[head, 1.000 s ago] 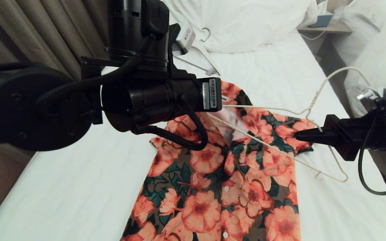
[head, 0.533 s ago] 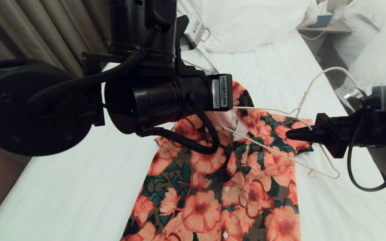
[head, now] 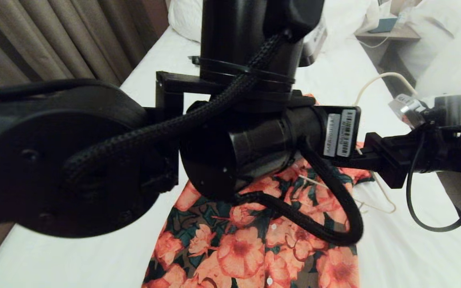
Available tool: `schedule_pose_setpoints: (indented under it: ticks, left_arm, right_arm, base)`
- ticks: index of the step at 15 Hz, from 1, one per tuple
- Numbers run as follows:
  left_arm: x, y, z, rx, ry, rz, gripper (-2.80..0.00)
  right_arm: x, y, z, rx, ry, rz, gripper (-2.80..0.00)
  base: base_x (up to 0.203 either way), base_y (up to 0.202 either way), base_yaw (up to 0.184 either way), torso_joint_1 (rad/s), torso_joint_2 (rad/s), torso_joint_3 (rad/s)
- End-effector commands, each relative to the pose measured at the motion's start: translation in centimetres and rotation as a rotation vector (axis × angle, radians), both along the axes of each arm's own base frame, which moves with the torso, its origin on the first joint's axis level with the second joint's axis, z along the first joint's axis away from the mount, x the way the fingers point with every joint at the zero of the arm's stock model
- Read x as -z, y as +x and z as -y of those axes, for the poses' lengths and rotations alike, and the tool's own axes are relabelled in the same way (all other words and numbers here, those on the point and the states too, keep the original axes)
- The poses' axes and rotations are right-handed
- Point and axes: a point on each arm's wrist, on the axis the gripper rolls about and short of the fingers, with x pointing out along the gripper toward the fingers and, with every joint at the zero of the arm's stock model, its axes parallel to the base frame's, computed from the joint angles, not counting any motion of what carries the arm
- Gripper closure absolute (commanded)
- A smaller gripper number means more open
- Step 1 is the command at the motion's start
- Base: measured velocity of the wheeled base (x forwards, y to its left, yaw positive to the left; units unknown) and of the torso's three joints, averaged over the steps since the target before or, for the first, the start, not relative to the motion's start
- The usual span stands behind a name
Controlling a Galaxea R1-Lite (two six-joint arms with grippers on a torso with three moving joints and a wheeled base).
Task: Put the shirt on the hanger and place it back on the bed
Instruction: Hook one side of the shirt onto the hanger
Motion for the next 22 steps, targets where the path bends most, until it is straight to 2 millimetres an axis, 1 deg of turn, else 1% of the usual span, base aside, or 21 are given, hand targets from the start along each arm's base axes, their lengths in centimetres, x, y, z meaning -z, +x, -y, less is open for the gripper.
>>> schedule_pose_setpoints:
  ticks: [1,3,4,5,7,9,13,14,16,18,20,22]
  left_arm:
    - [0.7,-1.6,1.9,0.047,0.017,0.000,0.00]
    - [1.3,-3.1,3.3,0.078,0.030,0.000,0.00]
    - [1.3,-3.6,4.0,0.087,0.025,0.004,0.00]
    - [1.7,-3.9,4.5,0.084,0.035,0.004,0.00]
    - [2.4,-3.6,5.1,0.080,0.060,0.014,0.00]
    - [2.8,-3.4,5.4,0.080,0.078,0.020,0.00]
    - [3.5,-2.9,5.4,0.067,0.126,0.042,0.00]
    - [3.6,-3.0,5.4,0.067,0.130,0.040,-2.80]
    - [4.5,-3.1,4.9,0.068,0.172,0.027,-2.80]
    - [6.0,-3.2,3.4,0.066,0.257,0.014,-2.80]
    - [5.6,-3.2,1.6,0.059,0.301,0.006,-2.80]
    - [5.7,-3.0,0.7,0.049,0.328,-0.006,-2.80]
  right_arm:
    - [-0.4,-0.1,-0.4,-0.019,0.004,0.017,0.00]
    - [-0.5,0.4,-1.0,-0.035,0.006,0.022,0.00]
    - [-0.5,0.8,-1.4,-0.045,0.007,0.027,0.00]
    - [-0.8,0.8,-1.6,-0.052,0.008,0.030,0.00]
    - [-1.0,0.4,-2.4,-0.074,0.011,0.019,0.00]
    - [-1.1,0.3,-2.6,-0.082,0.012,0.021,0.00]
    - [-1.3,-0.1,-2.5,-0.080,0.013,0.023,0.00]
    - [-1.3,-0.1,-2.3,-0.076,0.012,0.022,0.00]
    - [-1.4,-0.3,-1.9,-0.065,0.013,0.025,0.00]
    - [-1.5,-0.3,-1.7,-0.060,0.013,0.028,0.00]
    - [-1.4,-0.3,-1.8,-0.062,0.013,0.025,0.00]
    - [-1.3,-0.1,-1.8,-0.062,0.013,0.023,0.00]
  base:
    - [0.000,0.000,0.000,0.000,0.00,0.000]
    - [0.000,0.000,0.000,0.000,0.00,0.000]
    - [0.000,0.000,0.000,0.000,0.00,0.000]
    - [0.000,0.000,0.000,0.000,0.00,0.000]
    - [0.000,0.000,0.000,0.000,0.00,0.000]
    - [0.000,0.000,0.000,0.000,0.00,0.000]
    - [0.000,0.000,0.000,0.000,0.00,0.000]
    - [0.000,0.000,0.000,0.000,0.00,0.000]
    - [0.000,0.000,0.000,0.000,0.00,0.000]
    - [0.000,0.000,0.000,0.000,0.00,0.000]
    - [0.000,0.000,0.000,0.000,0.00,0.000]
    - [0.000,0.000,0.000,0.000,0.00,0.000]
